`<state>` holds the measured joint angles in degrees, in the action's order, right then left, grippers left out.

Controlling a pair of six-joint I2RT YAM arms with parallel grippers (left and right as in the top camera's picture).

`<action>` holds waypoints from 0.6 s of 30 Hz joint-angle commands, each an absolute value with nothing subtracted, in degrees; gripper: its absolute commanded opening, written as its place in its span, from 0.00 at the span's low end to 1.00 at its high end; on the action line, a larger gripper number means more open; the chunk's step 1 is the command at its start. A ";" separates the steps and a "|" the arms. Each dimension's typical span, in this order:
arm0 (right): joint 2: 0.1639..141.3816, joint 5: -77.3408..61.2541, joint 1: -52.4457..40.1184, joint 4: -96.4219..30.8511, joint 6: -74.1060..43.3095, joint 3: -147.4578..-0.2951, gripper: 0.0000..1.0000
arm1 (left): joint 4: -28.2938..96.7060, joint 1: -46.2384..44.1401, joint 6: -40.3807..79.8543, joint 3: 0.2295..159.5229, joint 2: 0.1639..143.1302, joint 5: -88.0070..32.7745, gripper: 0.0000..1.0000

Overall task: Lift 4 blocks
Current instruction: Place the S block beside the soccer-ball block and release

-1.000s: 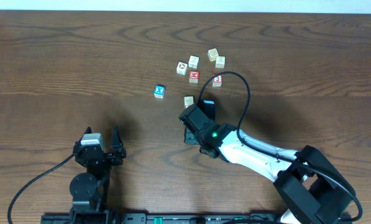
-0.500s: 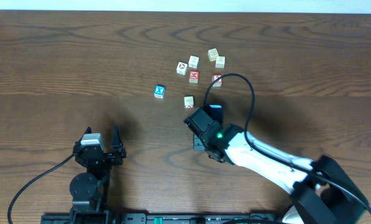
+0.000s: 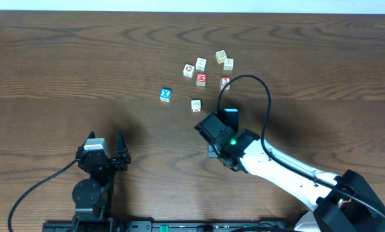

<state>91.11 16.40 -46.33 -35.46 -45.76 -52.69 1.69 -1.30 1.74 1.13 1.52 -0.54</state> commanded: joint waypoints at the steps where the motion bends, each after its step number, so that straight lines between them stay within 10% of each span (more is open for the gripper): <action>1: 90.65 19.29 -46.98 -35.59 -45.19 -52.38 0.18 | 4.23 -1.48 2.46 0.23 1.48 0.54 0.74; 18: 91.88 19.00 -46.98 -35.33 -45.32 -50.52 0.20 | 4.23 -1.48 2.46 0.23 1.48 0.54 0.74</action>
